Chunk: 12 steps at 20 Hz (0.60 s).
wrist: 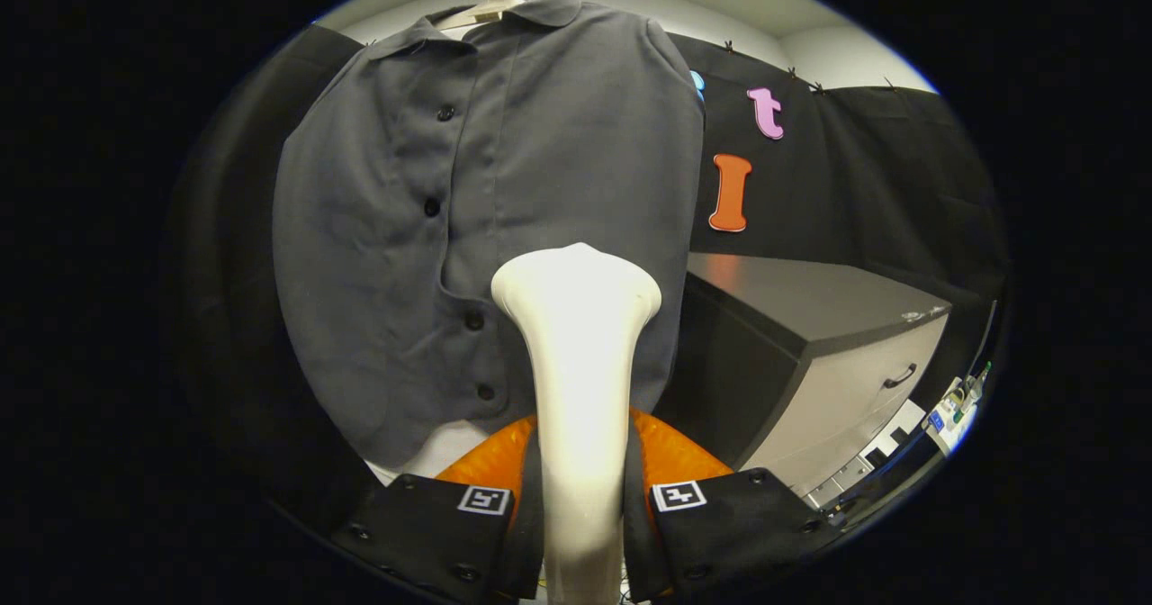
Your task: Iron the clothes twice with a garment steamer, once on the left side and once on the right side.
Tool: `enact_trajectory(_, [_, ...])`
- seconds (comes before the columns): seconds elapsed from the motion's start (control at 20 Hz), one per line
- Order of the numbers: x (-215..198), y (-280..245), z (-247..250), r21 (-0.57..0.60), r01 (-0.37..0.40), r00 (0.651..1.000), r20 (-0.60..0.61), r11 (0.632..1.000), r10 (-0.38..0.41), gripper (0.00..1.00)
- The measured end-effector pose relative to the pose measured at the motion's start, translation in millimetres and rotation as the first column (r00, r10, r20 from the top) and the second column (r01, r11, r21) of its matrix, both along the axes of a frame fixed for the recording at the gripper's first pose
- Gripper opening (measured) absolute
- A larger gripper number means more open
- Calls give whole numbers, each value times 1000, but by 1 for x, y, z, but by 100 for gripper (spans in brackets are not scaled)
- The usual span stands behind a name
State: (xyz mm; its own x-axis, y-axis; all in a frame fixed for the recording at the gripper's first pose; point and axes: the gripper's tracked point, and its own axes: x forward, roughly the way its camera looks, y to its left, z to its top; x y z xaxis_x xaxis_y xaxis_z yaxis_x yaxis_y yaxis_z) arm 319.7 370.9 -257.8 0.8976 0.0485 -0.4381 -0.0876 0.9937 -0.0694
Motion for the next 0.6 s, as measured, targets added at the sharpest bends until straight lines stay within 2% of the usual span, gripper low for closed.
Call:
enact_trajectory(0.4, [-27,-10,-61,-7,18,992,-127,1000,-18,44])
enact_trajectory(0.6, [-33,-16,-66,-7,44,988,-149,999,-45,44])
